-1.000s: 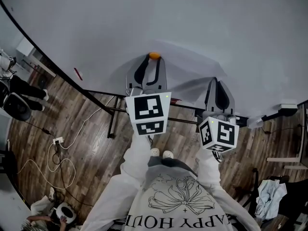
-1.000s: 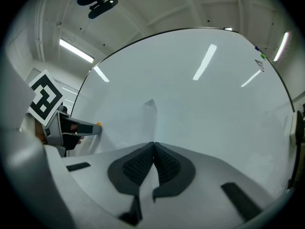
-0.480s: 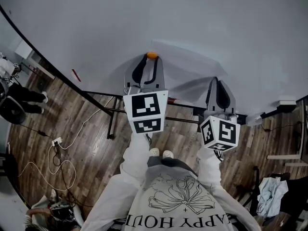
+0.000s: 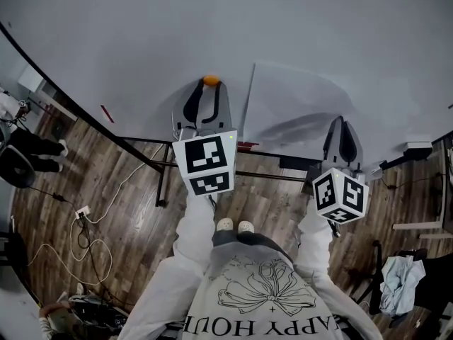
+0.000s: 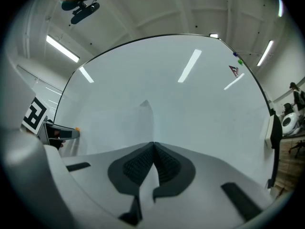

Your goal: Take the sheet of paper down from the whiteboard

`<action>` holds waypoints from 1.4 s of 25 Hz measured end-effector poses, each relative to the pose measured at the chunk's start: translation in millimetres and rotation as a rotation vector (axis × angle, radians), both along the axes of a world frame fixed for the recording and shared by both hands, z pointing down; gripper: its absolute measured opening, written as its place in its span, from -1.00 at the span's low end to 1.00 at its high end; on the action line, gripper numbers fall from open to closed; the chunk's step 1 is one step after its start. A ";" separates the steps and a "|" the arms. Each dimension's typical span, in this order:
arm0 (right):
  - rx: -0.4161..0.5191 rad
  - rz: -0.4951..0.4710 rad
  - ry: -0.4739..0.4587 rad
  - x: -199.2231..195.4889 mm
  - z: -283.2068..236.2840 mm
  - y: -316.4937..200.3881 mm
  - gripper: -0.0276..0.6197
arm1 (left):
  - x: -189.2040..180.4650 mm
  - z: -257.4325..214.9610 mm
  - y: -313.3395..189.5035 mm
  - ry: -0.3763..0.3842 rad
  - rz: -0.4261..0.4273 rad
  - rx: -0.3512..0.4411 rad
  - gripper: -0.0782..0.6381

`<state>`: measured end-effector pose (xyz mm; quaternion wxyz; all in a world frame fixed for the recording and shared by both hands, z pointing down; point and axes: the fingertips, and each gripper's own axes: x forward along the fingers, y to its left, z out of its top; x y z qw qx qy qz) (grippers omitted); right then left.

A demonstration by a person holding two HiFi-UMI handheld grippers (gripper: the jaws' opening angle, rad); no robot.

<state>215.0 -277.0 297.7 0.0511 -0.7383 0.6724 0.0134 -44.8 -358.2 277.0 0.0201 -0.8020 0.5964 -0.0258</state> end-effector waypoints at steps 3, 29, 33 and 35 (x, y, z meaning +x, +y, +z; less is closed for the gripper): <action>0.014 -0.006 0.000 -3.1 -5.9 4.4 -0.91 | -0.9 1.5 1.9 0.002 -0.021 0.013 -0.45; 0.088 -0.089 0.071 -46.7 -46.5 30.3 -0.91 | -22.5 -3.0 56.9 0.059 -0.027 0.019 -0.60; 0.095 -0.116 0.078 -56.3 -48.3 28.9 -0.91 | -28.0 -8.2 64.7 0.058 -0.031 0.038 -0.67; 0.092 -0.124 0.077 -59.5 -48.3 28.7 -0.91 | -30.3 -9.7 68.0 0.048 -0.037 0.043 -0.68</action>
